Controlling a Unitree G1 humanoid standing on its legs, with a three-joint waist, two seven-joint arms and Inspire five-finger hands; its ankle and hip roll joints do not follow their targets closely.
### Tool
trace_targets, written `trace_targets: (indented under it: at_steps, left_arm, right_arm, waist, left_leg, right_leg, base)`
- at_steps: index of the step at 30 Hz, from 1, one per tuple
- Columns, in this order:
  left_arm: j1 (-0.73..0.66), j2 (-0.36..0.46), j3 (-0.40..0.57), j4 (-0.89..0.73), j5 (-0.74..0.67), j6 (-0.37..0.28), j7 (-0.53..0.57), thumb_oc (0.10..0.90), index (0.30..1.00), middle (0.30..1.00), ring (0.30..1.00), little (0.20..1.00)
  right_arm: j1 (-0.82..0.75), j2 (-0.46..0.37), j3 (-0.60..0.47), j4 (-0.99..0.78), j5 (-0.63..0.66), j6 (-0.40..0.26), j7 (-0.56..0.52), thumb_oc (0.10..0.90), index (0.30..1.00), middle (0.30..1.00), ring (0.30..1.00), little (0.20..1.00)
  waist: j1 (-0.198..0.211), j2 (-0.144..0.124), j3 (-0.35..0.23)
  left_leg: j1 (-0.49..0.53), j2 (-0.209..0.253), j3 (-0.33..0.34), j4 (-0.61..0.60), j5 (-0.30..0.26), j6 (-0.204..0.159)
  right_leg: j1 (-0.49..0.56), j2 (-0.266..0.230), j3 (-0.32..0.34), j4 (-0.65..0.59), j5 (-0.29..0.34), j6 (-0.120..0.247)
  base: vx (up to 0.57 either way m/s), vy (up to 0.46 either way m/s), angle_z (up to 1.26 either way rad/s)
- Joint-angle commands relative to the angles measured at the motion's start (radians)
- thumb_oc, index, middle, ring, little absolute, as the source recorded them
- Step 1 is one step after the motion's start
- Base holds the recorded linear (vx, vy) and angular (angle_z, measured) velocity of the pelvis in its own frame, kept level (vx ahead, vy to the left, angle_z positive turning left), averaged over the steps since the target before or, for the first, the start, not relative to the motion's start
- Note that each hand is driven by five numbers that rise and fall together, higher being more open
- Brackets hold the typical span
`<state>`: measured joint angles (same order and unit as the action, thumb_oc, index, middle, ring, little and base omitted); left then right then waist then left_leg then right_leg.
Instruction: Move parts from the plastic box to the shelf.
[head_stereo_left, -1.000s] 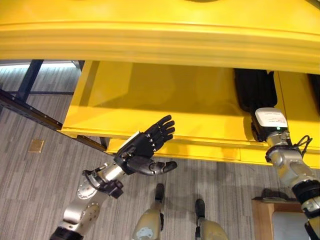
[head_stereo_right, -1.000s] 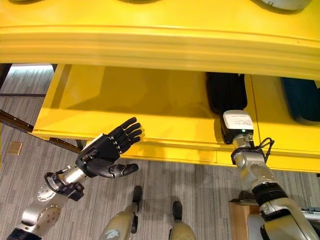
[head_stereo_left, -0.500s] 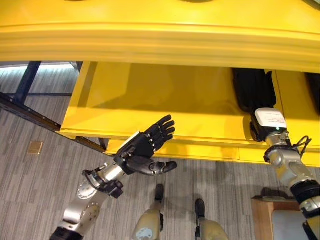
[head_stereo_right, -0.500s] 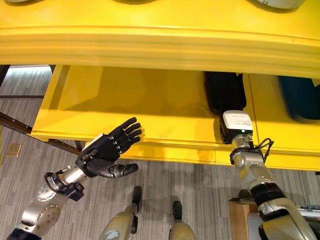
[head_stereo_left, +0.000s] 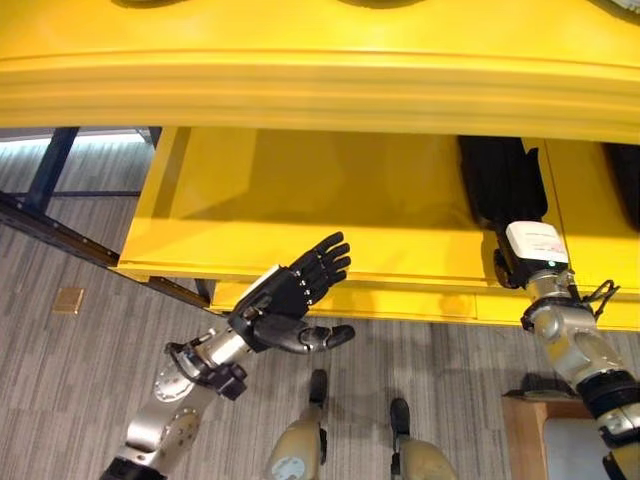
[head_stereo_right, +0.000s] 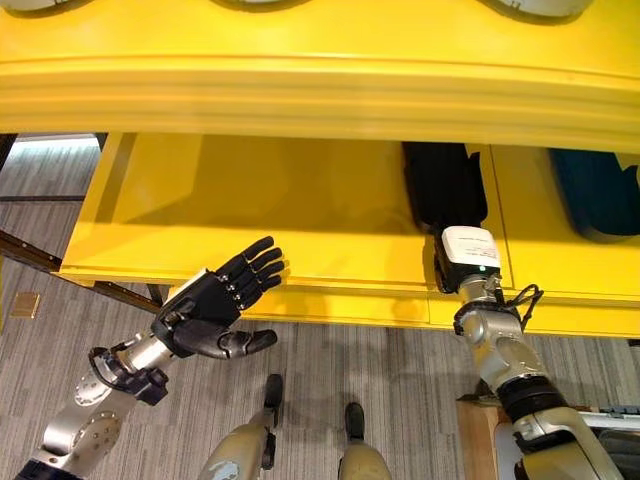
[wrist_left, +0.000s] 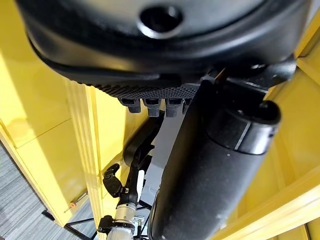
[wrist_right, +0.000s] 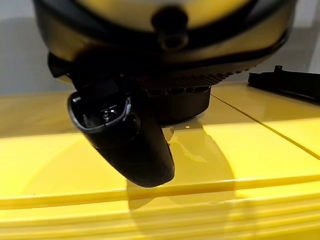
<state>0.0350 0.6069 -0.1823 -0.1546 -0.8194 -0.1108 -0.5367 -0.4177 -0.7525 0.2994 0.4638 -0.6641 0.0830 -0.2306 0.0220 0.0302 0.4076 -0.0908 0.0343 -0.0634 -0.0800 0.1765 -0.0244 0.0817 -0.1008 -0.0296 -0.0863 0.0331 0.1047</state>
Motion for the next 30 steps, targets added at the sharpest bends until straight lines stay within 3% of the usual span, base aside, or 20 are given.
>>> trace_targets:
  at_steps: [1, 7, 17, 30]
  left_arm:
    - [-0.01, -0.047, 0.043, -0.114, -0.038, -0.097, -0.031, 0.9, 1.0, 1.0, 1.0, 1.0]
    - [0.0, -0.051, 0.05, -0.123, -0.038, -0.094, -0.028, 0.9, 1.0, 1.0, 1.0, 1.0]
    - [0.0, -0.057, 0.039, -0.115, -0.038, -0.094, -0.023, 0.9, 1.0, 1.0, 1.0, 1.0]
    - [0.009, -0.044, 0.033, -0.109, -0.064, -0.109, -0.033, 0.9, 1.0, 1.0, 1.0, 1.0]
  right_arm:
    - [0.013, -0.025, 0.019, -0.037, 0.01, -0.003, -0.012, 0.9, 1.0, 1.0, 1.0, 1.0]
    - [0.052, -0.014, 0.004, -0.072, 0.016, -0.001, -0.019, 0.9, 1.0, 1.0, 1.0, 1.0]
    - [0.045, 0.007, -0.017, -0.027, 0.004, -0.05, -0.15, 0.9, 1.0, 1.0, 1.0, 1.0]
    - [0.035, -0.006, -0.027, 0.016, -0.041, -0.041, -0.249, 0.9, 1.0, 1.0, 1.0, 1.0]
  waist:
    - [0.0, -0.004, -0.074]
    - [-0.007, -0.003, -0.077]
    - [-0.007, 0.008, -0.08]
    - [-0.007, 0.02, -0.08]
  left_leg:
    - [0.049, 0.045, 0.07, 0.052, -0.166, -0.003]
    - [0.052, 0.044, 0.074, 0.051, -0.168, -0.003]
    - [0.054, 0.042, 0.072, 0.053, -0.171, -0.001]
    - [0.056, 0.038, 0.069, 0.052, -0.173, 0.0]
  right_leg:
    - [-0.115, 0.01, -0.019, 0.159, -0.073, -0.041]
    - [-0.115, 0.008, -0.016, 0.159, -0.072, -0.038]
    - [-0.114, 0.007, -0.016, 0.16, -0.075, -0.04]
    - [-0.114, 0.002, -0.018, 0.163, -0.077, -0.037]
  base:
    - [0.0, 0.0, 0.0]
    - [0.0, 0.0, 0.0]
    - [0.0, 0.002, -0.02]
    - [0.0, 0.0, 0.0]
